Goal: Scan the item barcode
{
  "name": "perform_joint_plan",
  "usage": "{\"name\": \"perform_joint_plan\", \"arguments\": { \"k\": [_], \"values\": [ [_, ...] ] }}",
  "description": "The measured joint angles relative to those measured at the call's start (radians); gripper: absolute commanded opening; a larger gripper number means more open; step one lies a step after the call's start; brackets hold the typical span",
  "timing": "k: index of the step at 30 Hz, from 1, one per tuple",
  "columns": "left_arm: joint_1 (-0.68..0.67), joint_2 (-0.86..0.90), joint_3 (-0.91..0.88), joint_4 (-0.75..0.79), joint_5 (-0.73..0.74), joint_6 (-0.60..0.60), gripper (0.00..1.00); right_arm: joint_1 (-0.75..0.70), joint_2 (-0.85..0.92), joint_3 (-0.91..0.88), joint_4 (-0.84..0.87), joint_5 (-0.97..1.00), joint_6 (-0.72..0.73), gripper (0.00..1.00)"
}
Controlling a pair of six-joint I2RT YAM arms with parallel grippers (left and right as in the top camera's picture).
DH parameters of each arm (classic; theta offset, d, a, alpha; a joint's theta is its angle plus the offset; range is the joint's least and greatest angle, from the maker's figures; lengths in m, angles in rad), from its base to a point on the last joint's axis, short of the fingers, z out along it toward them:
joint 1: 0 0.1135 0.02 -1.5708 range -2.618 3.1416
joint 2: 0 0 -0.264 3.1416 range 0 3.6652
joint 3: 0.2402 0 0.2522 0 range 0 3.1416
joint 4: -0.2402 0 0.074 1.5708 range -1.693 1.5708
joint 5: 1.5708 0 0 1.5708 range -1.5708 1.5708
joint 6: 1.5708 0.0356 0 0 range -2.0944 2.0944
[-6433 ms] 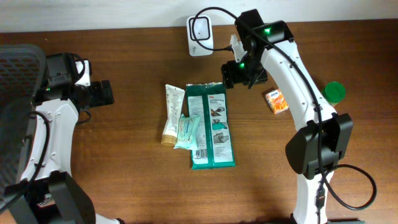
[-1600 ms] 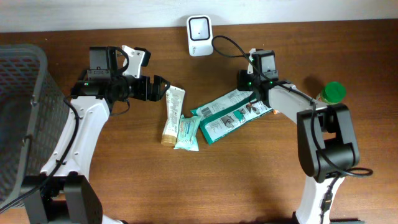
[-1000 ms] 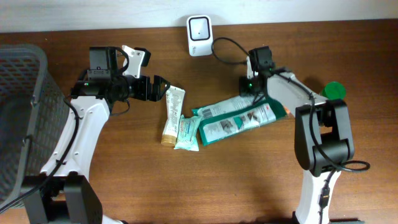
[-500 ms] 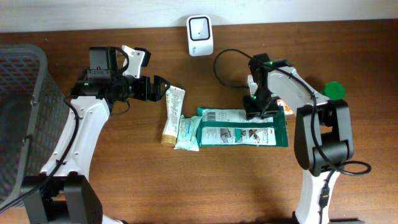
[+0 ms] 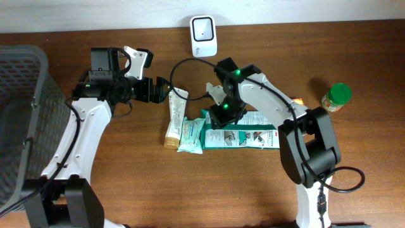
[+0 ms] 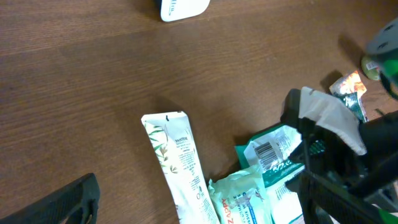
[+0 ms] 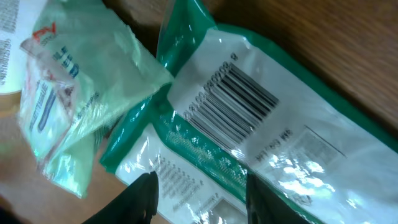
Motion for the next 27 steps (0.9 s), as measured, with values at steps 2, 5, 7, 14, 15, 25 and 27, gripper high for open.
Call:
{"name": "perform_joint_plan", "arguments": {
  "k": [2,5,7,14,15,25,27],
  "values": [
    [0.0,0.0,0.0,0.0,0.0,0.0,0.99,-0.004,0.003,-0.011,0.011,0.0,0.019,0.43],
    [0.0,0.0,0.0,0.0,0.0,0.0,0.99,-0.004,0.004,-0.011,0.026,0.0,0.052,0.43],
    [0.0,0.0,0.0,0.0,0.0,0.0,0.99,-0.004,0.004,-0.014,0.045,0.001,0.095,0.43],
    [0.0,0.0,0.0,0.0,0.0,0.0,0.99,-0.005,-0.008,-0.104,0.203,0.015,0.333,0.42],
    [0.0,0.0,0.0,0.0,0.0,0.0,0.99,-0.005,-0.011,-0.109,0.212,0.02,0.358,0.4],
    [0.0,0.0,0.0,0.0,0.0,0.0,0.99,-0.031,-0.014,-0.125,0.438,0.254,0.687,0.39],
    [0.0,0.0,0.0,0.0,0.0,0.0,0.99,-0.066,-0.013,-0.128,0.488,0.304,0.74,0.41]
  ]
}}
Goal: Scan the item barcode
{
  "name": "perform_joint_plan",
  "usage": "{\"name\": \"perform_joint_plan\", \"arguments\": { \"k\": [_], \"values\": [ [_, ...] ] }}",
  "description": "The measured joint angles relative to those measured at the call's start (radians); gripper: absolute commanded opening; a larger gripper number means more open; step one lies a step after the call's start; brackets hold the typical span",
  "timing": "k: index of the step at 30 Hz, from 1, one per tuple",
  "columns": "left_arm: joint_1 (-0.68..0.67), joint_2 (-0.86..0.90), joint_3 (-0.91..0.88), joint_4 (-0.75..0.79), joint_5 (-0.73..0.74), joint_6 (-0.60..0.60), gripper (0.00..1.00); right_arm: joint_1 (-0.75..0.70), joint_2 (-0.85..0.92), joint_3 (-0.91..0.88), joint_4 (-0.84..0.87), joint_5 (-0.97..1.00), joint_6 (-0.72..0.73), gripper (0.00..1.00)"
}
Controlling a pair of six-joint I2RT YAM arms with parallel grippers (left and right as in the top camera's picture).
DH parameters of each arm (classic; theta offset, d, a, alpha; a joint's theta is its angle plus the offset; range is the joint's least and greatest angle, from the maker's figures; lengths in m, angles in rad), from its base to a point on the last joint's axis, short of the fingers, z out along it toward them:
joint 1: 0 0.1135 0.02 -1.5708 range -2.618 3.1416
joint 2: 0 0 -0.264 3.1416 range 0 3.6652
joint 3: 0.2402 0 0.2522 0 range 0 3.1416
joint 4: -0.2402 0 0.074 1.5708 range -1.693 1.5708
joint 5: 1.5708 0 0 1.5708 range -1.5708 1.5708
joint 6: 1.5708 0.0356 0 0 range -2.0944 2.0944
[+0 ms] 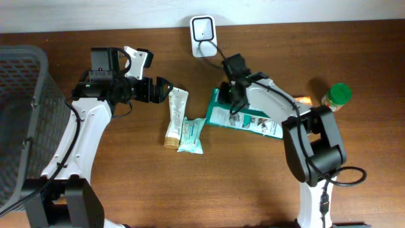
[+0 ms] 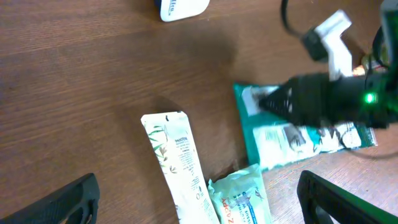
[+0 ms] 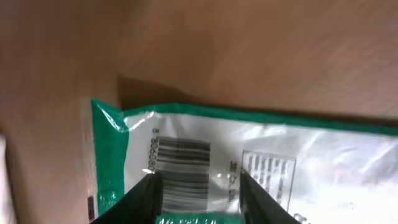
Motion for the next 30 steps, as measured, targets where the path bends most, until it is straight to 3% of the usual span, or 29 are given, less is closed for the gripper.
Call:
{"name": "perform_joint_plan", "arguments": {
  "k": [3,10,23,30],
  "values": [
    [0.0,0.0,0.0,0.0,0.0,0.0,0.99,-0.051,0.002,0.002,0.011,0.012,-0.021,0.47],
    [0.0,0.0,0.0,0.0,0.0,0.0,0.99,-0.155,-0.016,0.184,-0.287,-0.048,-0.317,0.54],
    [0.0,0.0,0.0,0.0,0.0,0.0,0.99,-0.29,0.08,0.185,-0.379,-0.137,-0.85,0.59],
    [0.0,0.0,0.0,0.0,0.0,0.0,0.99,-0.326,0.092,0.185,-0.537,-0.249,-0.917,0.63]
  ]
}}
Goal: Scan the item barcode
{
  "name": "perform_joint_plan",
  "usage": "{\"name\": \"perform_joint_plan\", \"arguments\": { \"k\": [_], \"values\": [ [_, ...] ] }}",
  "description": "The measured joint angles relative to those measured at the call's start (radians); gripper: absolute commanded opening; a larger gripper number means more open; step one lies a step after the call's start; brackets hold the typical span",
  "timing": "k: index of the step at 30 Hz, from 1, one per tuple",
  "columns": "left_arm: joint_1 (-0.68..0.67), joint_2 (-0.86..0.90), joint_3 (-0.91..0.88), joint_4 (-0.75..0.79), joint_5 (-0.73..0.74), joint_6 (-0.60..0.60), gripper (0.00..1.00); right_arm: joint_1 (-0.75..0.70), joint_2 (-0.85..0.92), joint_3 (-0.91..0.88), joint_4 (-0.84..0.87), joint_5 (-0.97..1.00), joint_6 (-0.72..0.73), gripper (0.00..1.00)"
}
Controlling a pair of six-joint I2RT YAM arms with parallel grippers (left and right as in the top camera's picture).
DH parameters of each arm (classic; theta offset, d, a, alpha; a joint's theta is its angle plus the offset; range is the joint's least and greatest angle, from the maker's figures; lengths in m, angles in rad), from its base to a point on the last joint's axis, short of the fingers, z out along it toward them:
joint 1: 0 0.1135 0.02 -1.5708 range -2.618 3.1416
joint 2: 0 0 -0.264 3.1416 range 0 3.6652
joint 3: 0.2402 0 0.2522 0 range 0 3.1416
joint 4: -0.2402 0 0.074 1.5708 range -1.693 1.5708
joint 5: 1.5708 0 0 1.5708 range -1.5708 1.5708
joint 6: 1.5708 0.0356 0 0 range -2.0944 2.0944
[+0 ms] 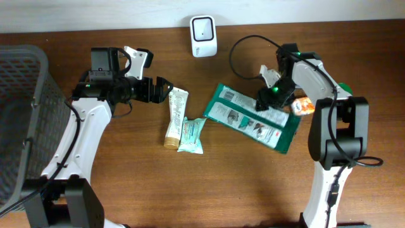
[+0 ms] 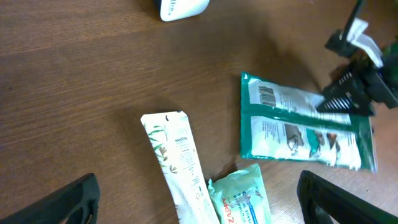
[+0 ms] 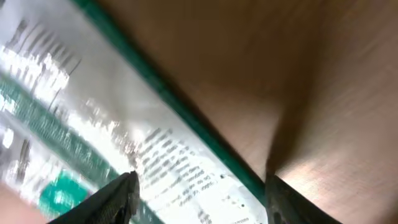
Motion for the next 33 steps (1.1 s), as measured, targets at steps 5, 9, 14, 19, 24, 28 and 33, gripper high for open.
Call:
{"name": "perform_joint_plan", "arguments": {
  "k": [5,9,14,19,24,28,33],
  "values": [
    [0.0,0.0,0.0,0.0,0.0,0.0,0.99,0.005,0.011,-0.001,-0.131,-0.145,-0.004,0.64],
    [0.0,0.0,0.0,0.0,0.0,0.0,0.99,0.056,0.011,-0.01,-0.124,-0.24,-0.004,0.63],
    [0.0,0.0,0.0,0.0,0.0,0.0,0.99,0.128,0.011,-0.038,-0.031,-0.264,0.042,0.58],
    [0.0,0.0,0.0,0.0,0.0,0.0,0.99,0.128,0.011,-0.032,0.063,-0.261,0.149,0.58],
    [0.0,0.0,0.0,0.002,0.019,0.0,0.97,0.129,0.004,-0.021,0.19,-0.136,0.418,0.48],
    [-0.017,0.001,0.0,0.002,0.049,-0.008,0.0,0.115,0.002,-0.01,0.199,-0.081,0.504,0.48],
    [-0.137,0.003,0.0,0.028,-0.04,-0.089,0.0,0.081,-0.066,0.007,0.11,0.005,0.524,0.43]
  ]
}}
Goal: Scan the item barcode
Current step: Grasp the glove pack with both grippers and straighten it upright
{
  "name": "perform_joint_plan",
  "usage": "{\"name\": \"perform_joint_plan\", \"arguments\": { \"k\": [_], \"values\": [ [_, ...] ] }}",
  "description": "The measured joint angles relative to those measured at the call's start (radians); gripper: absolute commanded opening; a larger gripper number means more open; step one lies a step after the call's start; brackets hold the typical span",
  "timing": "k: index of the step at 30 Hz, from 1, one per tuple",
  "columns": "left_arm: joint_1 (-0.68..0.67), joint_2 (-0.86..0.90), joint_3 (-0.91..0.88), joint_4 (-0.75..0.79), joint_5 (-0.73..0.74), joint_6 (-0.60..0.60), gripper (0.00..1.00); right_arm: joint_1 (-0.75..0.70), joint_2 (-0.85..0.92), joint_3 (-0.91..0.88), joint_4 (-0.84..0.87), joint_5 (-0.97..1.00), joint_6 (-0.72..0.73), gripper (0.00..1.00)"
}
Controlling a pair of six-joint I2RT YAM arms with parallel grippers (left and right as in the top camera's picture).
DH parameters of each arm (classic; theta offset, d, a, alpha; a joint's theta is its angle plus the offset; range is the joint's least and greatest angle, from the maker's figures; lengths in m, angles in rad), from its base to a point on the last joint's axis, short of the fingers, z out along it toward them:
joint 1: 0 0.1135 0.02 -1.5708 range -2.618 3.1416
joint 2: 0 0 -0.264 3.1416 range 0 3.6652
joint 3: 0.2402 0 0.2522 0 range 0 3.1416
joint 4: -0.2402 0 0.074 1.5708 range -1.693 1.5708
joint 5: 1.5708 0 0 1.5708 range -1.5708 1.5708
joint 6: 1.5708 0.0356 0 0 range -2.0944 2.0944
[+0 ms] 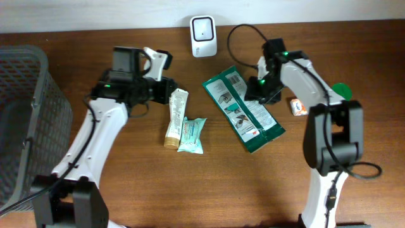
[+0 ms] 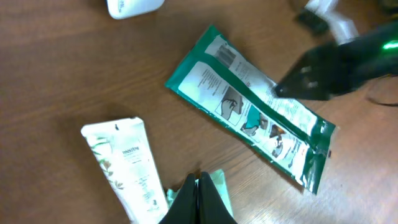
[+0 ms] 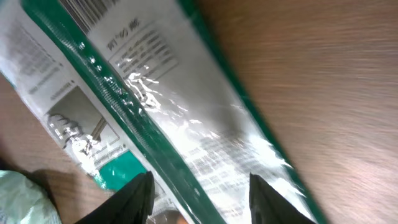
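Observation:
A long green and white packet (image 1: 243,111) lies slanted on the brown table, printed side up. Its barcode (image 2: 227,55) is at the far end, towards the white scanner (image 1: 204,28) by the back wall. My right gripper (image 3: 205,199) stands open over the packet's middle, one finger on each side, and the barcode (image 3: 93,9) shows at the top of the right wrist view. My left gripper (image 2: 199,198) is shut on nothing above a pale green pouch (image 1: 192,135), left of the packet.
A white tube (image 1: 175,116) lies beside the pouch. A grey mesh basket (image 1: 19,120) stands at the left edge. A green-capped jar (image 1: 340,93) and a small orange item (image 1: 297,106) sit at the right. The right arm's cable (image 1: 240,38) loops near the scanner.
My left gripper was open and is now shut, and the left arm has shifted right towards the packet. The packet has turned steeper, its barcode end nearer the scanner. The right gripper sits further left on it.
My right gripper was at the packet where it lay against the pouch and tube. Then the packet was up near the scanner, apart from them. Then it lay slanted mid-table with the gripper at its right part. Now it lies steeper, barcode end far.

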Motion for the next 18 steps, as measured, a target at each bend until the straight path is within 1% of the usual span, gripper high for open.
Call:
{"name": "perform_joint_plan", "arguments": {
  "k": [3,6,8,12,15,18],
  "values": [
    [-0.086,0.0,0.0,0.005,-0.164,-0.128,0.0,-0.059,-0.062,0.018,-0.029,0.038,0.027,0.37],
    [-0.148,0.001,0.0,0.024,-0.303,-0.243,0.0,-0.095,-0.066,0.001,-0.025,0.056,0.042,0.37],
    [-0.176,0.001,0.0,0.04,-0.378,-0.314,0.0,-0.095,-0.064,-0.055,-0.006,0.063,0.048,0.36],
    [-0.19,0.041,0.0,0.047,-0.429,-0.376,0.0,-0.076,-0.058,-0.154,0.076,0.069,0.049,0.36],
    [-0.191,0.083,0.0,0.047,-0.432,-0.391,0.0,-0.049,-0.057,-0.223,0.142,0.071,0.05,0.36],
    [-0.191,0.089,-0.001,0.048,-0.432,-0.401,0.0,-0.006,-0.073,-0.258,0.187,0.078,0.052,0.37]
  ]
}}
